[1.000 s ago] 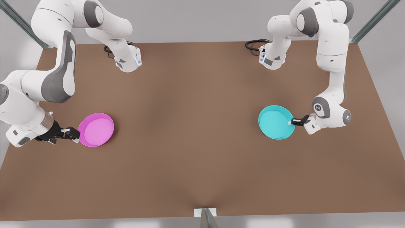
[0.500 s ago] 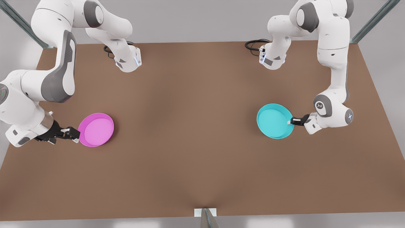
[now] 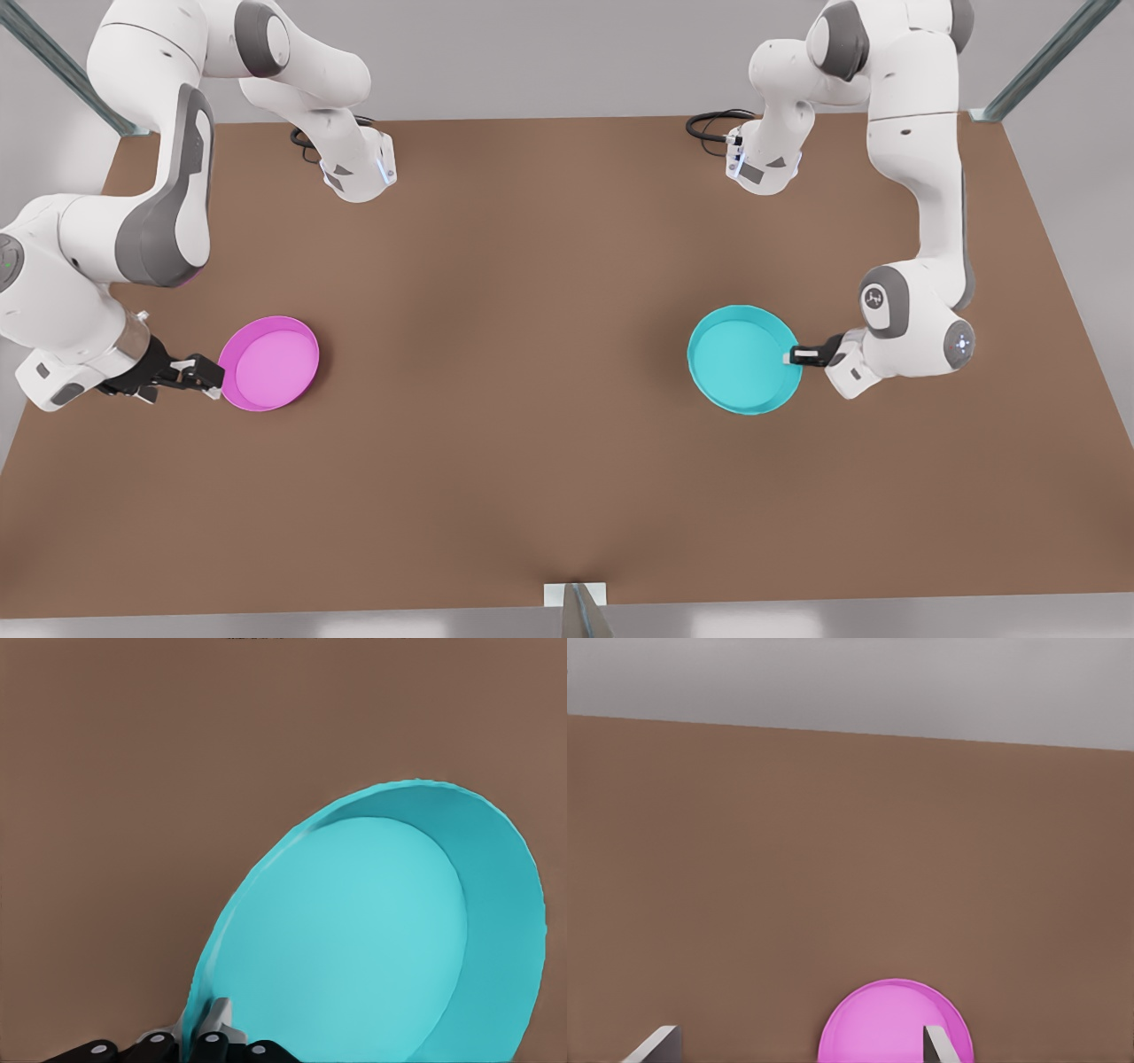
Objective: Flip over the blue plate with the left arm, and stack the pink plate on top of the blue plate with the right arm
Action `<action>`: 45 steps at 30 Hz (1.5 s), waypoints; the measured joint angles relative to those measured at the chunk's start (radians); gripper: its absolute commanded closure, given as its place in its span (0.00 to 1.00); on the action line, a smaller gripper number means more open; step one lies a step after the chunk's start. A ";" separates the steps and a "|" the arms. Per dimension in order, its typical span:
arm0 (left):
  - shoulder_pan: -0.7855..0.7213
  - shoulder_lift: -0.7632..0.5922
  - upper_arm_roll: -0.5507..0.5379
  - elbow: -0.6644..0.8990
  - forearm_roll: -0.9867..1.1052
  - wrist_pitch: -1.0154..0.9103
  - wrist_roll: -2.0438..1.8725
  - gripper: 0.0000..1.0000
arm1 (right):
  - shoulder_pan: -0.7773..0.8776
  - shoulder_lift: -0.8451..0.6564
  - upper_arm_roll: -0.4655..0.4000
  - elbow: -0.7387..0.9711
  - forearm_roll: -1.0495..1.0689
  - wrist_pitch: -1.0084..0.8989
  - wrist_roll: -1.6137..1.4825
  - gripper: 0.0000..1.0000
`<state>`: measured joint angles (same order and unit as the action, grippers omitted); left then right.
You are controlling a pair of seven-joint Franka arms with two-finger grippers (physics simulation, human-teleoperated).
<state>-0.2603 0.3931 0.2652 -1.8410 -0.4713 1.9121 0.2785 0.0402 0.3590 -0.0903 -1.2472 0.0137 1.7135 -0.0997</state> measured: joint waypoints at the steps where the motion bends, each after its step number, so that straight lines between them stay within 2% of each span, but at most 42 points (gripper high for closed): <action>1: -0.017 -0.002 0.000 0.009 0.013 -0.004 -0.034 0.79 | 0.000 0.000 0.001 0.000 0.000 0.001 0.000 0.00; 17: -0.301 0.000 0.000 0.195 0.284 -0.107 -0.501 0.79 | 0.001 0.000 0.000 -0.002 0.000 0.003 0.000 0.00; 45: -0.792 0.059 0.000 0.240 0.896 -0.089 -0.992 0.79 | 0.004 0.000 0.000 0.000 -0.001 0.005 0.000 0.00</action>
<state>-1.0527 0.4520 0.2649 -1.6013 0.4249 1.8231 -0.7136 0.0446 0.3590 -0.0900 -1.2471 0.0123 1.7180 -0.0997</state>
